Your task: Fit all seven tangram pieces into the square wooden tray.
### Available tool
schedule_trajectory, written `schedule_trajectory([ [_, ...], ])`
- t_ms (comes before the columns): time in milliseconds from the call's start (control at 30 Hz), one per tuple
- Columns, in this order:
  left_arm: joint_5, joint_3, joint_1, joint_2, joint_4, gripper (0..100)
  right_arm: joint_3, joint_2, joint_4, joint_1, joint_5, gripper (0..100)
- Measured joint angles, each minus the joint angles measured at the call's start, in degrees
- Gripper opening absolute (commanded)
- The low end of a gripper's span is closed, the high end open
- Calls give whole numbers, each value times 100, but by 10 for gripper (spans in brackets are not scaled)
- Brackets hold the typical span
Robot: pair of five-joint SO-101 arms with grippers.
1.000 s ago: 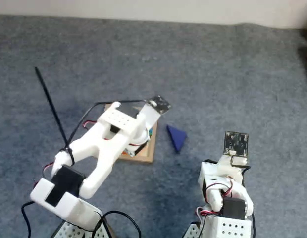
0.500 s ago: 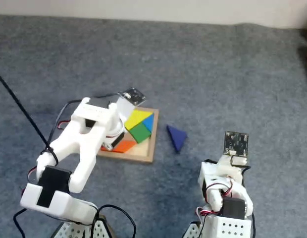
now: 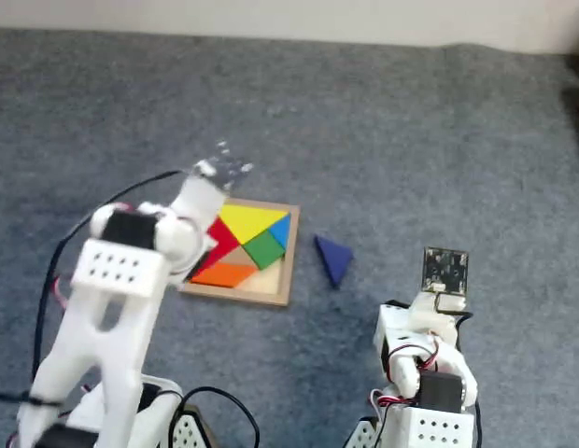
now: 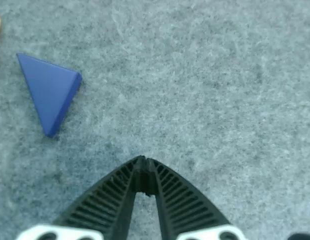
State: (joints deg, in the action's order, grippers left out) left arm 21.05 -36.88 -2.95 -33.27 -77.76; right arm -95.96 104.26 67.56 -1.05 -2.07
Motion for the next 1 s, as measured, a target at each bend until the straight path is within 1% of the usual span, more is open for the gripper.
schedule_trajectory([
  [100,-9,-545,484,-492,105,27,9,0,290,18,0,10],
  [200,-9,-1160,1020,-897,484,27,114,9,536,202,0,10],
  [300,-35,-1881,1389,-1196,1055,27,527,9,765,334,0,10],
  [433,-343,-2831,1600,-1424,1987,27,1284,-273,897,510,0,10],
  [500,-431,-3138,1609,-1486,2277,27,1758,-844,897,571,0,10],
  [600,-633,-3297,1609,-1486,2488,27,2611,-1969,897,703,0,10],
  [700,-818,-3341,1609,-1512,2593,27,3464,-3200,888,1037,0,10],
  [767,-897,-3332,1609,-1521,2620,27,3886,-3982,624,1284,0,22],
  [933,-905,-3402,1609,-1521,2637,28,4220,-5301,-396,1890,0,183],
  [1000,-905,-3446,1609,-1521,2637,28,4220,-5776,-615,2101,0,212],
])
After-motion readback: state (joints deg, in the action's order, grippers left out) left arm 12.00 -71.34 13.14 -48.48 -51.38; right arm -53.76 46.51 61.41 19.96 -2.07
